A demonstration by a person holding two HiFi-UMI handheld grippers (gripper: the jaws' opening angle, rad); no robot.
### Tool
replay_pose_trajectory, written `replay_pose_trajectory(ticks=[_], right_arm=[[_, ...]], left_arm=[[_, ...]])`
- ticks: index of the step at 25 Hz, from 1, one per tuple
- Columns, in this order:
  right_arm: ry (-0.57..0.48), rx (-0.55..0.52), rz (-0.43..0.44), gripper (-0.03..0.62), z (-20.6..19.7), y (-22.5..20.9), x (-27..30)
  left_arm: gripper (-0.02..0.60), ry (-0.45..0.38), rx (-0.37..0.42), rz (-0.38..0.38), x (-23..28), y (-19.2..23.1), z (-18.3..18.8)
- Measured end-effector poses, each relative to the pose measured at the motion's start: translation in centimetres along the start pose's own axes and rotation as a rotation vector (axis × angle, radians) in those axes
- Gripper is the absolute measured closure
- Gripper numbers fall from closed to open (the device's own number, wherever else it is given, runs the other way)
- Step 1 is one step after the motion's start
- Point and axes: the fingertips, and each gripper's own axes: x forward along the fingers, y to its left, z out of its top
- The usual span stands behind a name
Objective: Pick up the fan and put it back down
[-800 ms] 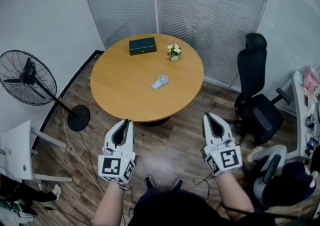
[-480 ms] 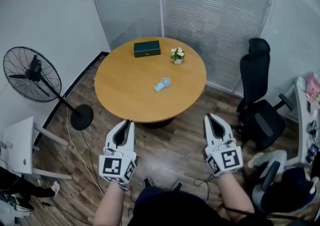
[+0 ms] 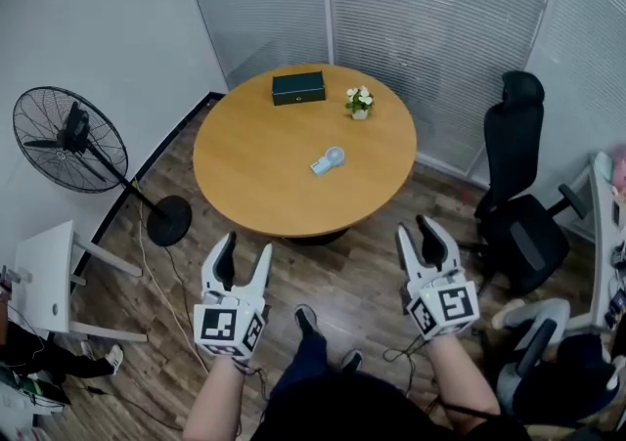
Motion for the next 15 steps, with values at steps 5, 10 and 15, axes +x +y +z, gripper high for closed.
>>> replay_pose_trajectory(ticks=[5,10,15], right_arm=[[0.025,-0.009,-0.006,0.439,-0.7,-0.8,2.5],[0.058,-0.013,-0.041,0.441,-1.7,-2.7,6.2],[0.094,-0.017,-0.062,0.444,-3.0,-3.4,11.2]], left_arm=[[0.325,0.030,-0.020,-0.027,3.0,1.1,-1.4],[0.325,0.049,-0.054,-0.055,7.3,3.1,-3.0],[0.325,0.071,-0.089,-0.074,11.9,6.6,-4.8]])
